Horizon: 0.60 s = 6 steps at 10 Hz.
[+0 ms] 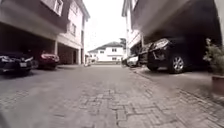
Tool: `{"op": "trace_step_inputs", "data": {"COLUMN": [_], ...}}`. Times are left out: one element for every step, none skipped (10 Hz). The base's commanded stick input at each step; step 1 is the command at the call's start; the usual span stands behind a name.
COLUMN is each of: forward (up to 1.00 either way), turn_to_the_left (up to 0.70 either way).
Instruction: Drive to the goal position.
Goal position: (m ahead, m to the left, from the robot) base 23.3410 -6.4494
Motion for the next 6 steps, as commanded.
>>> {"op": "trace_step_inputs", "data": {"forward": [0.7, 0.7, 0.7, 0.7, 0.7, 0.7], "turn_to_the_left": [0.0, 0.0, 0.0, 0.0, 0.0, 0.0]}}
